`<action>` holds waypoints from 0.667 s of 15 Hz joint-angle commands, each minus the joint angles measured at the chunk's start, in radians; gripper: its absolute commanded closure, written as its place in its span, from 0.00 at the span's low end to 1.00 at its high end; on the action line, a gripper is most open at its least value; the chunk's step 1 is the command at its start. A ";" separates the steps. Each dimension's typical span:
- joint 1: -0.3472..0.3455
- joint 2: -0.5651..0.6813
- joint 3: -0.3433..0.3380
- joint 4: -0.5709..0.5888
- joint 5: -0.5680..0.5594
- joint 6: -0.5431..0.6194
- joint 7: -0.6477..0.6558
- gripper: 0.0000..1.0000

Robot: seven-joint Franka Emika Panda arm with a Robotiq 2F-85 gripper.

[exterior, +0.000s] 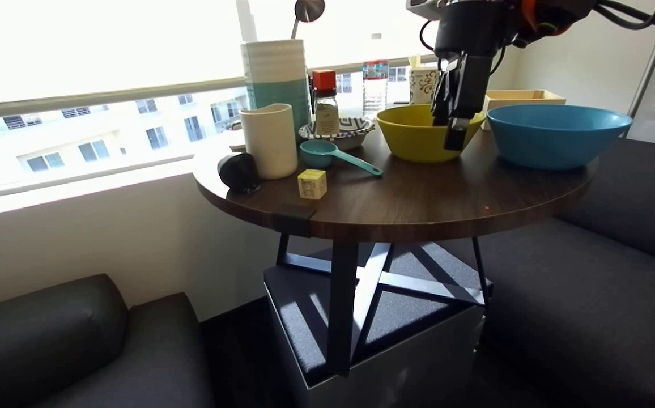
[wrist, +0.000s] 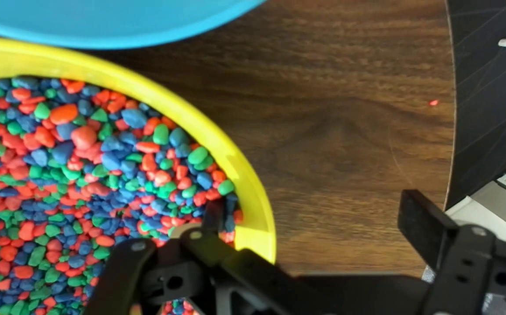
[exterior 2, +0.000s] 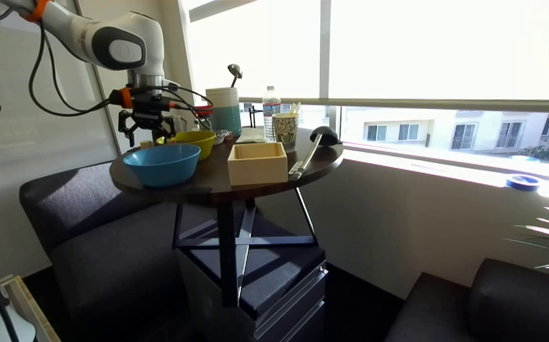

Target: Switch the positions of the blue bowl and the yellow bowl by sliding the blue bowl to the right and sliding the yellow bowl to the right on the table

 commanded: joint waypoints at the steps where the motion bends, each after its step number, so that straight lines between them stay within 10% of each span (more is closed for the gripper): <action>1: 0.026 -0.056 0.003 -0.043 -0.017 -0.021 0.021 0.00; 10: 0.058 -0.086 0.016 -0.052 -0.030 -0.067 0.035 0.00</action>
